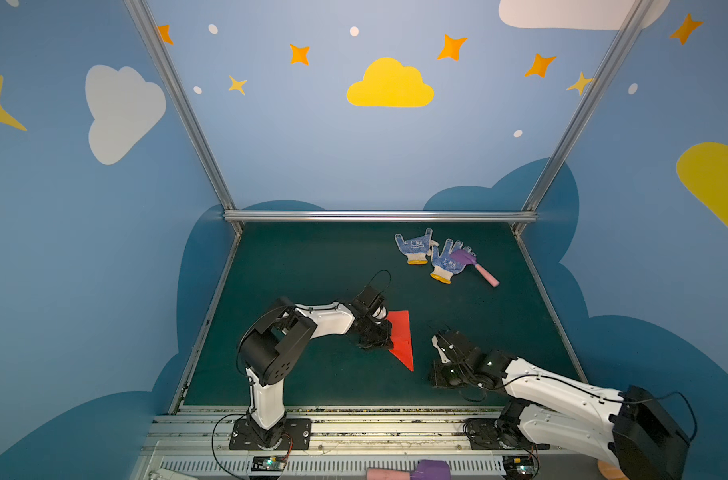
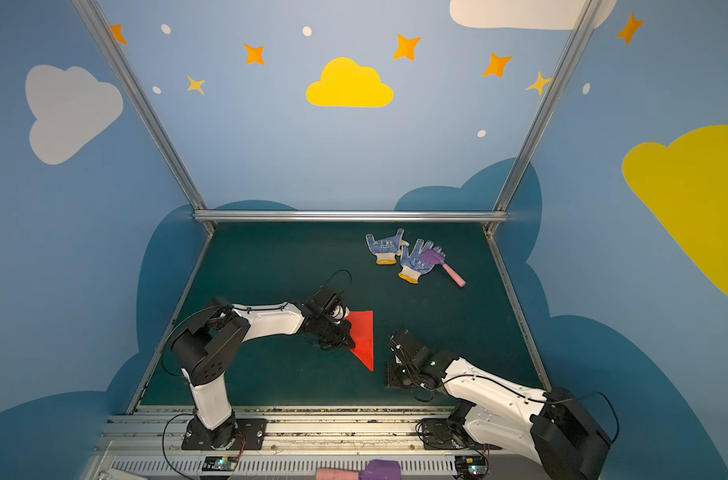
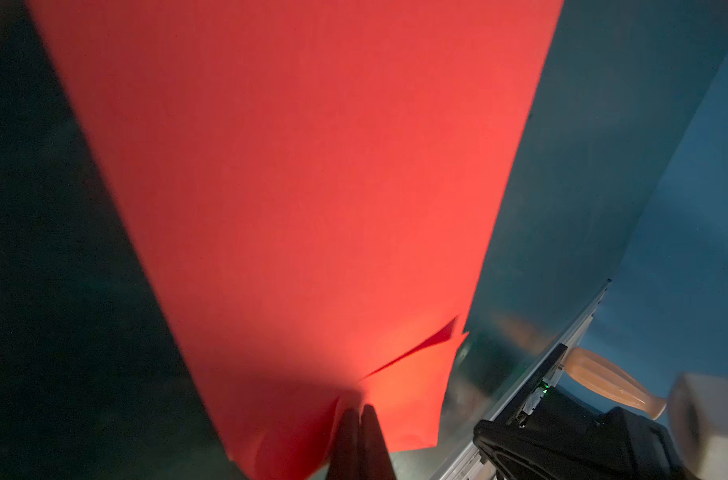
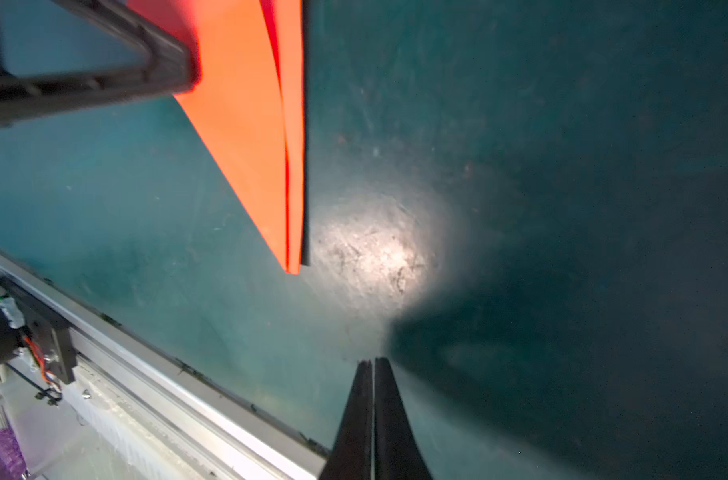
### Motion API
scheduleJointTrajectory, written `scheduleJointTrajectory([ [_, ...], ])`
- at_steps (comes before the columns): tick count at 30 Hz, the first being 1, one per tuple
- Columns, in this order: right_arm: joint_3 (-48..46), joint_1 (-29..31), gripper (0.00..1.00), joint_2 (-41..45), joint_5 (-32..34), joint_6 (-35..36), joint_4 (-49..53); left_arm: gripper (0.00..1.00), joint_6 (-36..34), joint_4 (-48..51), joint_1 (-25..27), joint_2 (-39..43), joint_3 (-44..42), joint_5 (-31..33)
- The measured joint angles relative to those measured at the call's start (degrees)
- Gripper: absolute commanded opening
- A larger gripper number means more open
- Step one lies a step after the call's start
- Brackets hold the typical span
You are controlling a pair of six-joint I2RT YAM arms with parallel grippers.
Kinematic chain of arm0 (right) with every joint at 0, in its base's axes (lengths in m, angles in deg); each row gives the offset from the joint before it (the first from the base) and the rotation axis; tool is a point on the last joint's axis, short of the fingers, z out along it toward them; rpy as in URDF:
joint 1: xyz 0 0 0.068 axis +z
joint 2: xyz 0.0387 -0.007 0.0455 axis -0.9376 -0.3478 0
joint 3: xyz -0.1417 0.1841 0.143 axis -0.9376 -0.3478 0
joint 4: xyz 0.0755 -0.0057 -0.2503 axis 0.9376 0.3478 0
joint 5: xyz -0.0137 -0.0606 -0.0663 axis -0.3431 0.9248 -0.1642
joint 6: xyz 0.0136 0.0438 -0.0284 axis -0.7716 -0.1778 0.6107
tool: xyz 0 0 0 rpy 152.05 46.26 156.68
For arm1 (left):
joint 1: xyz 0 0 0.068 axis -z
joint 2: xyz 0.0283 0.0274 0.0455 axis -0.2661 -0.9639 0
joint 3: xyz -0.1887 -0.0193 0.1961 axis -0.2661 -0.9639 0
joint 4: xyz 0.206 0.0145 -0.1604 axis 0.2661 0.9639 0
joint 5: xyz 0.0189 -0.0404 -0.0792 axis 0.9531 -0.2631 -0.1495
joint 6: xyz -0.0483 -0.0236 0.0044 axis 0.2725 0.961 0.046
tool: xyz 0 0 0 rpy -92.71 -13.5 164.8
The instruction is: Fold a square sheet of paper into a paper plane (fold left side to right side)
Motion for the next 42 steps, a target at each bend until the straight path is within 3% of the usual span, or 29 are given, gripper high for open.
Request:
scheduleJointTrajectory([
  [4,5.86,-0.24,0.00,-3.45,-0.07,0.55,0.31,0.04,0.13,0.00,0.04,0.00,0.00,0.09],
  [8,11.58,-0.31,0.00,-12.46,-1.25,2.34,-2.64,0.04,0.28,-0.02,0.15,0.00,0.00,0.13],
  [18,14.40,-0.48,0.00,-24.46,-2.78,3.93,-8.44,0.04,0.31,0.00,0.22,0.09,0.00,0.37],
  [31,9.33,-1.42,0.00,-24.85,-4.57,1.66,-16.65,0.04,0.09,2.51,0.72,3.82,1.46,2.16],
  [42,9.05,-1.44,0.00,-24.70,-4.59,1.22,-17.07,0.04,0.31,1.90,5.11,4.39,1.44,2.49],
])
